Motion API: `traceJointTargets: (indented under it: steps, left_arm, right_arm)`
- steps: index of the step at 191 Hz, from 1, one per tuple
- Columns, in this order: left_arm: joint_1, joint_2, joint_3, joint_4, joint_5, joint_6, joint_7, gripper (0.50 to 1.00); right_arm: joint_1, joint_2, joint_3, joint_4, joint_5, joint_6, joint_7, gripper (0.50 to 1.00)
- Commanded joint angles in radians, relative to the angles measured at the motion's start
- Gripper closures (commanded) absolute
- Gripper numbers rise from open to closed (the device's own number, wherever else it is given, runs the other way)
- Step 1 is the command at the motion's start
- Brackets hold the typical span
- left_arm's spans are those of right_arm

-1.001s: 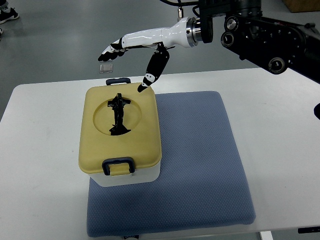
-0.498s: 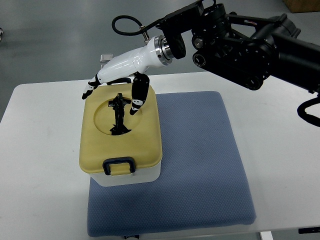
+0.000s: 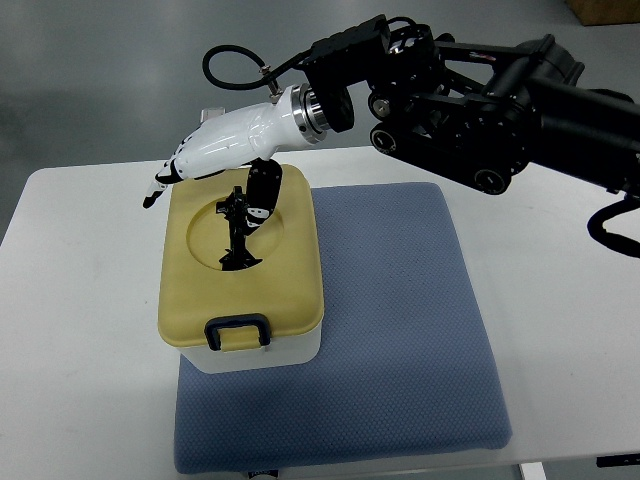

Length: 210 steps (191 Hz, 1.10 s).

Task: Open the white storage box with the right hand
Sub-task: 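Lower the right hand onto the lid and position fingers around the handle, then close the right hand fingers around the black lid handle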

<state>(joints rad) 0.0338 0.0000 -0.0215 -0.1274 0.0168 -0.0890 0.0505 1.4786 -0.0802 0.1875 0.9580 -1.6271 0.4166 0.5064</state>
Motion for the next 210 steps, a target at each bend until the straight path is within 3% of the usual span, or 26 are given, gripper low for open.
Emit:
traceJointTargets:
  steps: [1, 93, 119, 177, 210]
  left_arm:
    - [0.000, 0.000, 0.000, 0.000, 0.000, 0.000, 0.000, 0.500]
    - [0.000, 0.000, 0.000, 0.000, 0.000, 0.000, 0.000, 0.500]
    - [0.000, 0.000, 0.000, 0.000, 0.000, 0.000, 0.000, 0.500]
    - [0.000, 0.000, 0.000, 0.000, 0.000, 0.000, 0.002, 0.500]
    - [0.000, 0.000, 0.000, 0.000, 0.000, 0.000, 0.000, 0.500]
  right_arm:
    - [-0.001, 0.000, -0.028, -0.001, -0.016, -0.019, 0.004, 0.581]
    - [-0.012, 0.000, -0.066, -0.001, -0.033, -0.084, 0.006, 0.599]
    - [-0.014, 0.000, -0.097, -0.002, -0.033, -0.127, 0.006, 0.630]
    - [-0.014, -0.001, -0.102, -0.004, -0.033, -0.128, 0.006, 0.671]
    - [-0.014, -0.003, -0.102, -0.005, -0.033, -0.128, 0.007, 0.722]
